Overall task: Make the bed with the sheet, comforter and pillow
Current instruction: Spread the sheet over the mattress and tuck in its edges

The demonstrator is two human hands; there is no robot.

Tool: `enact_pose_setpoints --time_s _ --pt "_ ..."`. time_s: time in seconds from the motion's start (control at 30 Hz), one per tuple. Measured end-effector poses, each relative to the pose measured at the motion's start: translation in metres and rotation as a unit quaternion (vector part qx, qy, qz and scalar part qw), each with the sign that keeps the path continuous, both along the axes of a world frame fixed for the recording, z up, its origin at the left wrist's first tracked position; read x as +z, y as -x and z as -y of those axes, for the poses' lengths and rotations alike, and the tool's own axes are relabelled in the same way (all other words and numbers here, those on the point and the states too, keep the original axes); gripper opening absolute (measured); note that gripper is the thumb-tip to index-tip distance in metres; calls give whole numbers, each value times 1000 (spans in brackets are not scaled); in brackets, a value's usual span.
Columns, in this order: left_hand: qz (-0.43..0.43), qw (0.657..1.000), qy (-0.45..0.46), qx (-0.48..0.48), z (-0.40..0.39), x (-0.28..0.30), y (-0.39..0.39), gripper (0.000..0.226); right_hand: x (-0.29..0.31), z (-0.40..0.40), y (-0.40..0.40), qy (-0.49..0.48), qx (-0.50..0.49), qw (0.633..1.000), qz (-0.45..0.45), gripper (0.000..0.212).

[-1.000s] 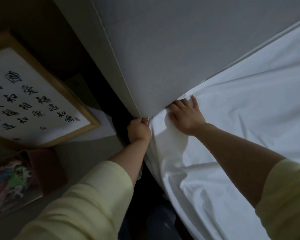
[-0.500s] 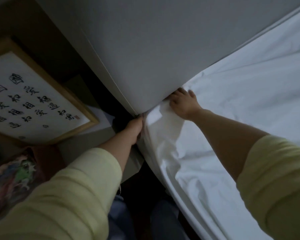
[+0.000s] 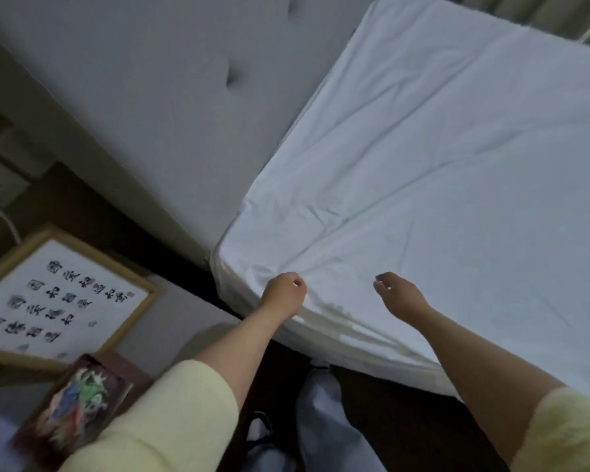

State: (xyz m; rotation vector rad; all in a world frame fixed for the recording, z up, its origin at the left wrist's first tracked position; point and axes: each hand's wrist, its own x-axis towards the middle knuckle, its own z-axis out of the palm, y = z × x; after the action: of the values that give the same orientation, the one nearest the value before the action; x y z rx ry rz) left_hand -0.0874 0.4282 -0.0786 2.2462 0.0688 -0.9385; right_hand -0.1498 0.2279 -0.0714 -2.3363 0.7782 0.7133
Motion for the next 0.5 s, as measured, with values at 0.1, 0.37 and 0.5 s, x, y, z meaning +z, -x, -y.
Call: enact_pose_setpoints --time_s 0.1,0.37,0.5 --pt "26 995 30 -92 47 54 42 27 53 26 75 -11 -97 995 13 40" --pt "38 962 91 -254 188 132 152 27 126 130 253 -11 -293 954 56 36" --pt "40 933 123 -335 307 155 238 25 149 210 361 4 -387 918 92 36"
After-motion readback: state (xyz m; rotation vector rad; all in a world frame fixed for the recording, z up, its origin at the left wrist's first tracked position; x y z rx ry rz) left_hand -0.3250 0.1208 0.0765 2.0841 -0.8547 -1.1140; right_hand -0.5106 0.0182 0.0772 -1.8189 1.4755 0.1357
